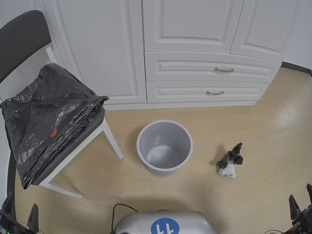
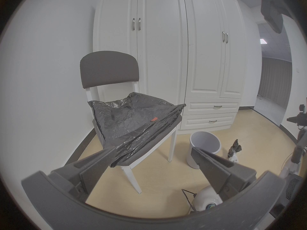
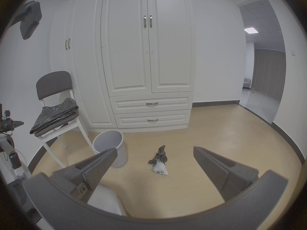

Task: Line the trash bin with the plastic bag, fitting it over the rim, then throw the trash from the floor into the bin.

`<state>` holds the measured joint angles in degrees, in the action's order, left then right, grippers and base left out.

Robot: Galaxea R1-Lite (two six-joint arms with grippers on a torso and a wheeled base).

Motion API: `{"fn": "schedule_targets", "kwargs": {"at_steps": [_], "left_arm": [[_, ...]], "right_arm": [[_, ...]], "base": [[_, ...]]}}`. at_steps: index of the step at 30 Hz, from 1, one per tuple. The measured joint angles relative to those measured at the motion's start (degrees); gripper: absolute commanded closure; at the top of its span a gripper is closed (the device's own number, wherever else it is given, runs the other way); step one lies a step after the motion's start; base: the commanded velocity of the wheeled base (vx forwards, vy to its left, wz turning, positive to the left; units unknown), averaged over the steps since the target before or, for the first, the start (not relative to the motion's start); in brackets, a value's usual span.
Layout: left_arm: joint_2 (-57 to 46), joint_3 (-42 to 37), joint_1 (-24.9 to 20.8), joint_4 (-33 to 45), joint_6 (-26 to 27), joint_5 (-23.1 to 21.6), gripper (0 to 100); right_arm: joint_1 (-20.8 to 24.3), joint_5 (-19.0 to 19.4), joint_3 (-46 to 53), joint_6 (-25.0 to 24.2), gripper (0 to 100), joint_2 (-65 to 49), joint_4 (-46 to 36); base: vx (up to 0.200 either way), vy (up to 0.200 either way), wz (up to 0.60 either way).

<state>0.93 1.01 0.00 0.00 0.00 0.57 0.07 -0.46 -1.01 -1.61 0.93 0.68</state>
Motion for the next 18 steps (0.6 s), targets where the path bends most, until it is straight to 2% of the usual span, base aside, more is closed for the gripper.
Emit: {"fn": "schedule_targets", "kwargs": {"at_steps": [18], "left_arm": [[0.0,0.0,0.0,0.0,0.0,0.0,0]], "right_arm": [[0.0,0.4,0.0,0.0,0,0.0,0.0]], "base": [[0.0,0.0,0.0]]}}
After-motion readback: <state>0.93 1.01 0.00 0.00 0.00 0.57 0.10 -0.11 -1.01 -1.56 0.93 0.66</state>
